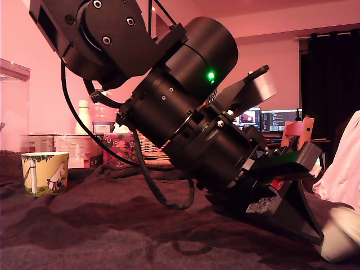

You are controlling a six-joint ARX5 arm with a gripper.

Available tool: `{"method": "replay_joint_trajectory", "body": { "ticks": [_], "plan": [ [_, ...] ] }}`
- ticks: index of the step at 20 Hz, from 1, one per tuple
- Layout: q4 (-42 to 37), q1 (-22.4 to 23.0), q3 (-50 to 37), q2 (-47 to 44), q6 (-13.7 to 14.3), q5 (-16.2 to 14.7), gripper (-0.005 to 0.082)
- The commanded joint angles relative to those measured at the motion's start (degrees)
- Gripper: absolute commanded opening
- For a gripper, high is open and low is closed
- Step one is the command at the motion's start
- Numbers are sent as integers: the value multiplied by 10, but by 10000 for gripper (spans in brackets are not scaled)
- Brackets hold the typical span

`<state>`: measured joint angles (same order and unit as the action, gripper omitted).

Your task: Pick up the coffee capsules on the table and drop them inside the coffee cup

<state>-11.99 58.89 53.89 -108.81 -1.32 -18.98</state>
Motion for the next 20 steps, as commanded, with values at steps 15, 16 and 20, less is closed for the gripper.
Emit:
{"method": "replay_joint_trajectory", "body": {
  "ticks": [15,16,20],
  "plan": [
    [16,26,8,-10,297,47,505],
    [17,26,8,-10,316,44,505],
    [17,31,9,-6,373,27,503]
  ]
}}
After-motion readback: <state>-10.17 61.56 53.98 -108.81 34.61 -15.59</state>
